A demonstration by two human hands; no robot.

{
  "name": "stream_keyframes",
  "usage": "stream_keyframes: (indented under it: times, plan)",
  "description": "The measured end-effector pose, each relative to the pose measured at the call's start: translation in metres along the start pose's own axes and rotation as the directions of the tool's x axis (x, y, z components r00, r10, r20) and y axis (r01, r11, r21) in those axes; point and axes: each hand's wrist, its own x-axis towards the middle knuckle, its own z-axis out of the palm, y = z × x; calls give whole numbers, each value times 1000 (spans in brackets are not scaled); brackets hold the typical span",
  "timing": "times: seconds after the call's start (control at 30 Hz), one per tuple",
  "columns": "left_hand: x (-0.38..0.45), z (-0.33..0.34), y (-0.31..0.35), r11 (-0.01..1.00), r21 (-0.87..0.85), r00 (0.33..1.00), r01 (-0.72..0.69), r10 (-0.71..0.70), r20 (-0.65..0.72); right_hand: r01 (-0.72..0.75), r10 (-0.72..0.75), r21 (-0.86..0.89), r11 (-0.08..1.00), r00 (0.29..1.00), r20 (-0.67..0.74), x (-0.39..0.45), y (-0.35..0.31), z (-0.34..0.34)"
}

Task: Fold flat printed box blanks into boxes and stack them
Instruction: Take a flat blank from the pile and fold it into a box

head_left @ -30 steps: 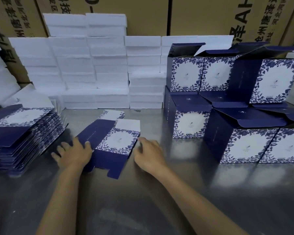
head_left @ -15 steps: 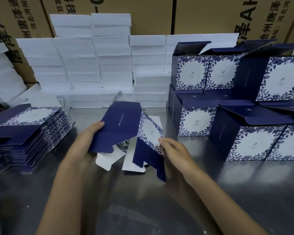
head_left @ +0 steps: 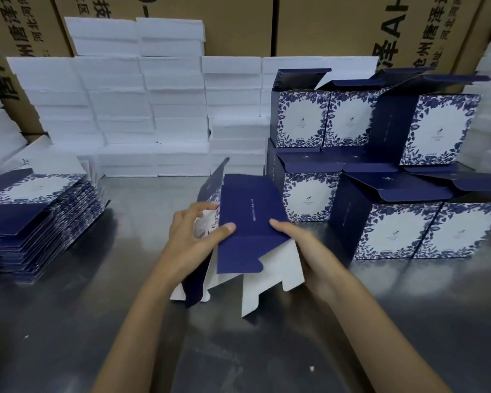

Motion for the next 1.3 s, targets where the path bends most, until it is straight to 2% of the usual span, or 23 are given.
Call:
stream_keyframes:
  times: [0.07, 0.13, 0.2, 0.27, 0.33, 0.4, 0.43, 0.5, 0.6, 0.67, 0.77, 0.87, 0.97, 1.13, 1.23, 1.3]
  plan:
    - [1, 5, -9, 993, 114, 1000, -8, 7, 7, -22, 21, -9, 1000, 998, -55, 1, -1, -7]
    - [3, 5, -15, 987, 161, 998, -17, 26, -55, -25, 26, 17, 1000, 998, -52, 1, 0, -14]
    - [6, -1, -21, 993, 114, 986, -11, 30, -165, 12, -11, 54, 998, 1000, -6, 3, 0, -20]
    - [9, -12, -20, 993, -61, 969, 101, -112, -220, 70, -73, 83, 994, 997, 39, 5, -1, -25]
    - [8, -24, -21, 921, -337, 956, 196, -256, -143, 121, -129, 118, 986, 990, 64, 6, -2, -28]
    - [5, -32, -23, 801, -545, 963, 249, -263, 52, 148, -163, 159, 976, 983, 85, 8, 0, -30]
    - [2, -34, -22, 772, -566, 957, 289, -243, 157, 154, -173, 174, 973, 980, 98, 8, 0, -31]
    - [-2, -35, -20, 784, -534, 945, 315, -208, 252, 161, -187, 181, 970, 973, 135, 7, -1, -32]
    - [0, -35, -18, 831, -498, 968, 246, -185, 171, 200, -221, 131, 971, 961, 166, 6, -3, -33]
    - [1, -38, -19, 863, -447, 968, 235, -167, 188, 245, -253, 78, 966, 959, 126, 8, -3, -33]
    - [-3, -37, -20, 816, -505, 952, 282, -174, 250, 279, -282, 48, 959, 957, 67, 9, -2, -31]
    - [-4, -31, -13, 773, -581, 967, 255, -218, 135, 253, -254, 23, 967, 964, 84, 6, -4, -30]
    - [-4, -31, -8, 841, -513, 982, 170, -186, 22, 222, -223, 23, 975, 971, 85, 4, -6, -27]
    - [-9, -31, -4, 822, -513, 969, 246, -199, 147, 298, -296, 134, 945, 955, -30, 2, -11, -21]
    - [-6, -29, -1, 855, -489, 980, 176, -199, 5, 287, -287, 84, 954, 958, -11, 1, -10, -20]
    - [-2, -29, -5, 900, -410, 971, 145, -209, -114, 252, -254, 61, 966, 967, 28, -3, -8, -16]
